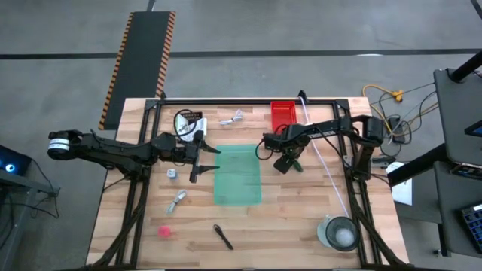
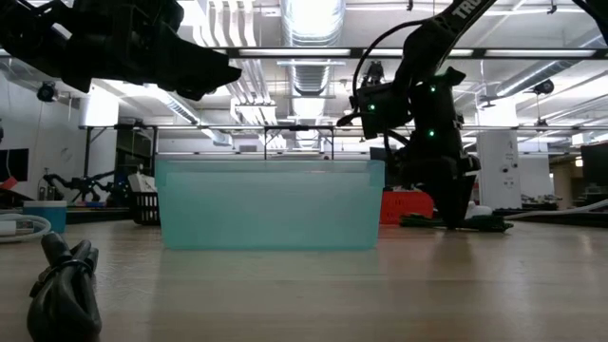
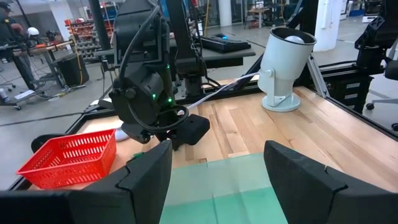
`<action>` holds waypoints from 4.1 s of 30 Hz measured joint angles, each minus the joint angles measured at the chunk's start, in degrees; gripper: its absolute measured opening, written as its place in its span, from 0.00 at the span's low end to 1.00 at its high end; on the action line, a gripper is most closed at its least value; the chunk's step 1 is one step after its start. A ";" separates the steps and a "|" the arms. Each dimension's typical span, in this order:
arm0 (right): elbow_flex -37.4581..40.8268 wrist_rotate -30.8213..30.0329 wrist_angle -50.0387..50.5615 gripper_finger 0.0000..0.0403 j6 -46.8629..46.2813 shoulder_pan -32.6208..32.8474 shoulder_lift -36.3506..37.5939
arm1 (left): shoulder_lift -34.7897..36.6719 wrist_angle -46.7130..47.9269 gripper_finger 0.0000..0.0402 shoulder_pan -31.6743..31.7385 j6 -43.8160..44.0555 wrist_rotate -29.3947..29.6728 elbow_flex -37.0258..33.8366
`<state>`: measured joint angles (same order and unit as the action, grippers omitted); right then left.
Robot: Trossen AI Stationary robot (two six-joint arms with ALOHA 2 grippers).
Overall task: Pick and place items into bin
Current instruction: Put the green charger cable into the blue bin
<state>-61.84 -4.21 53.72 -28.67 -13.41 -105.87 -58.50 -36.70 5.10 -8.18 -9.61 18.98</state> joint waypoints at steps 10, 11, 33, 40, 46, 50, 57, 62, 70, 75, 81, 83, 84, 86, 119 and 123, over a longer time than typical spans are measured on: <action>0.06 0.18 -0.36 0.31 1.89 0.00 -0.08 | 0.00 -0.03 0.59 0.01 -0.01 0.00 0.00; 0.06 0.20 -0.38 0.29 1.91 0.02 -0.08 | 0.00 -0.03 0.59 0.00 0.02 0.00 0.00; 0.36 -0.56 -0.27 0.08 2.35 0.00 1.97 | -0.29 -0.15 0.59 0.01 -0.01 -0.01 0.00; 0.32 -0.50 -0.29 0.08 2.35 0.00 4.14 | -0.31 -0.14 0.59 0.01 -0.01 0.00 0.02; 0.26 -0.47 -0.65 0.08 2.58 0.48 7.02 | -0.31 -0.12 0.59 0.00 -0.01 0.00 0.02; 0.26 -0.47 -2.52 0.08 3.18 1.08 9.16 | -0.31 -0.09 0.59 0.02 -0.01 0.00 0.02; 0.19 -2.33 -6.99 0.08 3.83 2.82 12.79 | -0.31 -0.04 0.59 0.02 -0.01 0.00 0.02; 0.19 -4.98 -9.75 0.08 5.54 4.18 14.81 | -0.31 -0.02 0.59 0.01 -0.01 0.00 0.02; 0.17 -4.98 -14.42 0.08 8.52 6.36 15.39 | -0.31 -0.14 0.59 0.01 -0.01 0.00 0.02; 0.15 -5.72 -17.75 0.08 9.26 7.85 15.35 | -0.31 -0.14 0.59 0.02 -0.01 0.00 0.02; 0.15 -10.19 -18.78 0.08 11.06 9.82 15.39 | -0.31 -0.13 0.59 0.02 -0.01 0.00 0.02; 0.15 -11.01 -18.93 0.08 11.22 10.20 15.39 | -0.31 -0.12 0.59 0.02 -0.01 0.00 0.02; 0.15 -11.04 -19.24 0.08 11.46 10.38 15.39 | -0.31 -0.12 0.59 0.00 -0.01 0.00 0.02; 0.15 -11.25 -20.48 0.08 12.08 10.63 15.40 | -0.31 -0.12 0.59 0.02 -0.01 0.00 0.02; 5.48 -8.63 -53.06 0.08 27.07 17.22 15.48 | -0.33 -0.09 0.59 0.00 0.02 0.00 0.02; 7.83 -8.63 -59.21 0.08 27.68 17.24 15.49 | -0.75 -0.47 0.59 0.00 0.02 0.00 0.02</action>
<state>-54.01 -12.85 -5.49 -0.99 3.83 -90.38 -59.25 -37.17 5.11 -8.16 -9.61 19.00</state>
